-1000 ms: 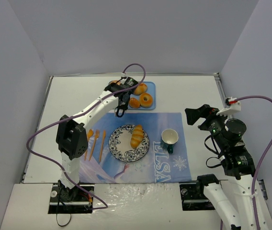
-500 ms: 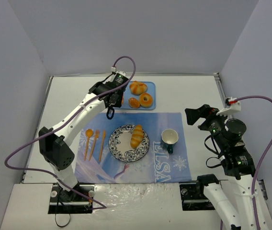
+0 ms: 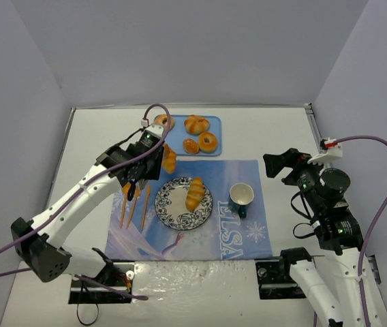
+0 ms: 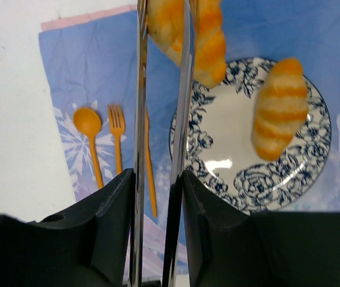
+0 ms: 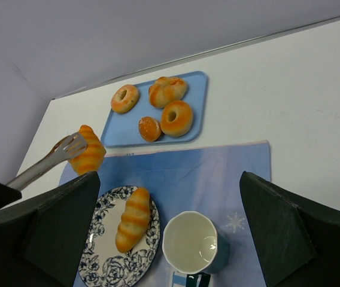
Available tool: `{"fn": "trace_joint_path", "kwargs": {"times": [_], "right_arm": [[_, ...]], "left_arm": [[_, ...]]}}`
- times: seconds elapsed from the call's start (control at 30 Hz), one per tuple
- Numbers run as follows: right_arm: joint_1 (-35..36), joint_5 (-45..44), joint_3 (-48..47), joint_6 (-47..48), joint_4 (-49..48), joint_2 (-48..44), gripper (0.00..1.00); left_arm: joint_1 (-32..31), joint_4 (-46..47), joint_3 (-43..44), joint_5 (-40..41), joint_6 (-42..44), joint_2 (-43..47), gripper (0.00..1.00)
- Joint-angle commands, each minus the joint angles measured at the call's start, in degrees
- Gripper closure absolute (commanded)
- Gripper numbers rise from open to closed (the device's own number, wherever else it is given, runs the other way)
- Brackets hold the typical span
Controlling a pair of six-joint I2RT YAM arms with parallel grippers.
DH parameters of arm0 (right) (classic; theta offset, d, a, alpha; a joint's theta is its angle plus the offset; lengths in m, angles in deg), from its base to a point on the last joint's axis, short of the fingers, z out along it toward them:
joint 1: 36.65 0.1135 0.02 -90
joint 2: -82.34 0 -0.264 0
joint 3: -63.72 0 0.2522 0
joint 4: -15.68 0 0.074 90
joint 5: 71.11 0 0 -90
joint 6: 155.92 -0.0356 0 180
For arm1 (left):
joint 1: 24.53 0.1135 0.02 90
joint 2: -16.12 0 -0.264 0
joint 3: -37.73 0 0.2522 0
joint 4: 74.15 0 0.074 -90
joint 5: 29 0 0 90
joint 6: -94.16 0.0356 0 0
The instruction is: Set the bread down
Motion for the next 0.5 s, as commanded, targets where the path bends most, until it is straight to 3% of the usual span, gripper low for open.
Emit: {"fn": "trace_joint_path", "kwargs": {"times": [0.0,0.47], "right_arm": [[-0.1,-0.4,-2.4,0.8,-3.7,1.7,0.00],[-0.1,-0.1,-2.8,1.0,-4.1,2.3,0.00]], "left_arm": [[-5.1,3.2,-4.1,-0.3,-3.0,7.1,1.00],[-17.5,4.0,-17.0,4.0,-14.0,16.8,1.00]]}}
